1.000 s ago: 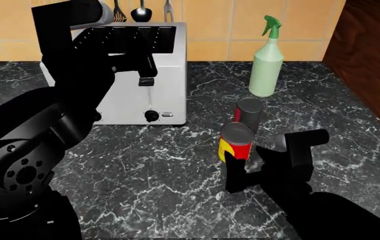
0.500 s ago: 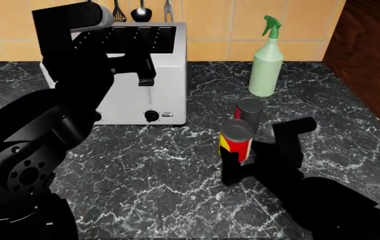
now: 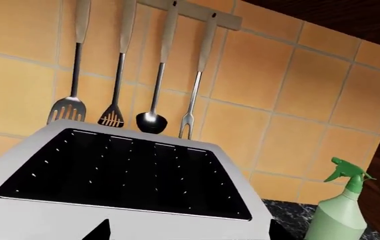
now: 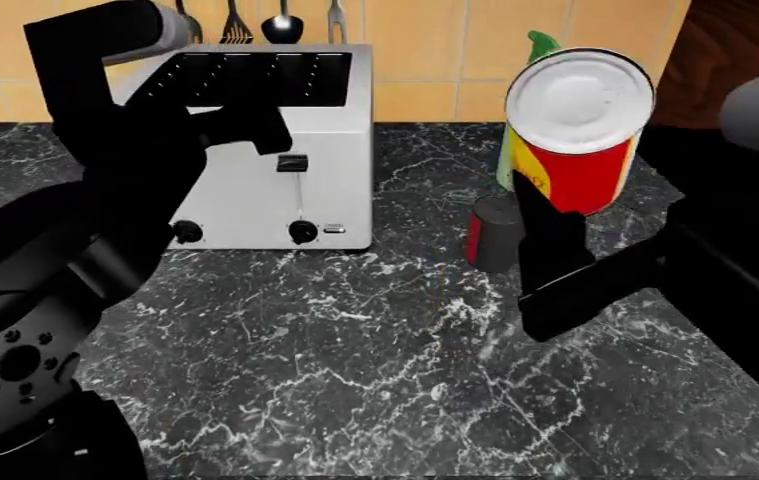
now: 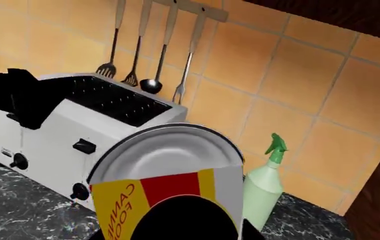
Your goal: Pick the cans from the counter and place them in their designated side in the cabinet.
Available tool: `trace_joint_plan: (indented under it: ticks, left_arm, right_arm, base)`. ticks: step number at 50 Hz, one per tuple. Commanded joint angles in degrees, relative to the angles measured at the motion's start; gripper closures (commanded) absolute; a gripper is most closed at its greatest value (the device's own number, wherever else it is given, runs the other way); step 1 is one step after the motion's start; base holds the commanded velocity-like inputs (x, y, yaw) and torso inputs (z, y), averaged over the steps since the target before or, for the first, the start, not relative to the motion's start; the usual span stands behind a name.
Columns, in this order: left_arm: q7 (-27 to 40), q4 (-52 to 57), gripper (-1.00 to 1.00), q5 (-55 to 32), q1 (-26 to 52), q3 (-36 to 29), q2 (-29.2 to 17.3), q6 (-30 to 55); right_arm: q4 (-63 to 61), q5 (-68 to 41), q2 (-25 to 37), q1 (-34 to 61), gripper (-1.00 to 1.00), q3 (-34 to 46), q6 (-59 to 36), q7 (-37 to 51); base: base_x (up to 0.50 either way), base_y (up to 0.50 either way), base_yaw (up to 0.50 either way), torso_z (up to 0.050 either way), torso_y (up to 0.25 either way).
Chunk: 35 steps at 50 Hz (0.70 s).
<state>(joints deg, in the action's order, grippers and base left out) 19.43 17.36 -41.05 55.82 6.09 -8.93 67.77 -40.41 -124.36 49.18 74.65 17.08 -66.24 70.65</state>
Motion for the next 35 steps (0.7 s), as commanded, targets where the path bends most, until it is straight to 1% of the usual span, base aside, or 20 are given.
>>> trace_joint_plan:
  ticks: [1,5,8,11,12,13,14,18,20,21,22,25,28,29,30,31,32,33,34,35]
  left_arm:
    - [0.52,4.0,-1.0,-4.18,-0.84,4.0,-0.27,1.81]
    - [0.55,5.64,-1.0,-5.37,-1.4,4.13,-0.49,2.59]
    - [1.08,6.58,-1.0,-6.3,-1.29,4.62,-0.6,3.55]
    - [1.3,6.23,-1.0,-6.67,-0.82,4.6,-0.45,3.81]
    - [1.35,6.03,-1.0,-7.13,-0.55,4.81,-0.24,4.14]
    - [1.43,5.68,-1.0,-7.52,-0.18,5.01,-0.02,4.45]
    - [1.57,5.07,-1.0,-7.79,0.57,5.11,0.12,4.81]
    - [1.16,2.42,-1.0,-8.86,2.84,6.07,0.21,5.26]
    - [-0.3,1.21,-1.0,-8.76,2.74,5.77,-0.26,4.16]
    - [-1.21,0.74,-1.0,-8.95,2.76,5.9,-0.56,3.59]
    - [-1.81,-0.11,-1.0,-8.92,3.19,5.88,-0.78,3.18]
    - [-3.47,-1.75,-1.0,-8.96,5.04,5.1,-1.05,2.16]
    - [-4.78,-3.73,-1.0,-8.43,5.99,3.74,-0.77,1.0]
    - [-5.23,-4.63,-1.0,-8.01,6.43,3.1,-0.7,0.47]
    - [-5.69,-5.55,-1.0,-7.5,6.8,2.43,-0.65,-0.16]
    - [-6.18,-6.38,-1.0,-7.05,7.07,1.82,-0.62,-0.77]
    - [-6.67,-6.85,-1.0,-6.65,7.19,1.15,-0.65,-1.31]
    - [-6.96,-7.04,-1.0,-6.51,7.28,0.68,-0.68,-1.51]
    - [-7.23,-7.28,-1.0,-6.47,7.36,0.41,-0.73,-1.66]
    - [-7.43,-7.49,-1.0,-6.57,7.49,0.33,-0.78,-1.69]
  right_arm:
    - [12.63,-17.22,0.58,39.42,1.0,18.0,-5.65,17.43]
    - [21.61,-12.22,-3.56,47.23,1.0,19.31,-11.43,14.92]
    - [28.31,-9.36,-5.28,51.94,1.0,20.73,-15.05,13.45]
    - [36.92,-2.63,-8.62,56.26,1.0,19.03,-20.2,8.66]
    - [40.34,2.37,-10.72,58.19,1.0,17.65,-22.75,5.16]
    - [42.29,8.69,-11.94,60.2,1.0,17.52,-23.62,-0.43]
    - [42.45,17.29,-13.2,60.34,1.0,16.46,-23.74,-7.74]
    - [44.18,51.66,-18.23,60.34,1.0,14.34,-23.75,-41.81]
    - [46.12,68.85,-20.68,60.34,1.0,13.66,-23.74,-55.56]
    - [48.62,77.45,-21.37,60.31,1.0,14.69,-22.32,-59.92]
    - [52.73,84.19,-21.04,60.0,1.0,17.37,-17.54,-62.3]
    - [63.81,90.39,-21.83,59.93,1.0,21.78,-6.74,-67.26]
    - [71.99,97.01,-23.78,60.24,1.0,22.5,-2.02,-71.08]
    - [73.09,104.81,-25.55,60.32,1.0,19.38,-3.22,-75.9]
    - [74.93,113.41,-28.09,60.33,1.0,15.61,-3.88,-82.6]
    - [78.06,122.0,-31.01,60.33,1.0,11.55,-2.86,-89.1]
    - [82.07,130.6,-34.31,60.34,1.0,5.91,-0.38,-95.79]
    - [85.61,139.19,-37.43,60.34,1.0,-1.42,2.87,-101.4]
    - [87.63,147.79,-39.48,60.34,1.0,-7.38,5.42,-104.47]
    - [88.86,156.38,-40.6,60.34,1.0,-11.09,7.09,-105.48]
  base:
    - [0.0,0.0,0.0,0.0,0.0]
    - [0.0,0.0,0.0,0.0,0.0]
    - [0.0,0.0,0.0,0.0,0.0]
    - [0.0,0.0,0.0,0.0,0.0]
    - [0.0,0.0,0.0,0.0,0.0]
    - [0.0,0.0,0.0,0.0,0.0]
    - [0.0,0.0,0.0,0.0,0.0]
    - [0.0,0.0,0.0,0.0,0.003]
    - [0.0,0.0,0.0,0.0,0.0]
    - [0.0,0.0,0.0,0.0,0.0]
    - [0.0,0.0,0.0,0.0,0.0]
    - [0.0,0.0,0.0,0.0,0.0]
    - [0.0,0.0,0.0,0.0,0.0]
    - [0.0,0.0,0.0,0.0,0.0]
    - [0.0,0.0,0.0,0.0,0.0]
    - [0.0,0.0,0.0,0.0,0.0]
    - [0.0,0.0,0.0,0.0,0.0]
    - [0.0,0.0,0.0,0.0,0.0]
    - [0.0,0.0,0.0,0.0,0.0]
    - [0.0,0.0,0.0,0.0,0.0]
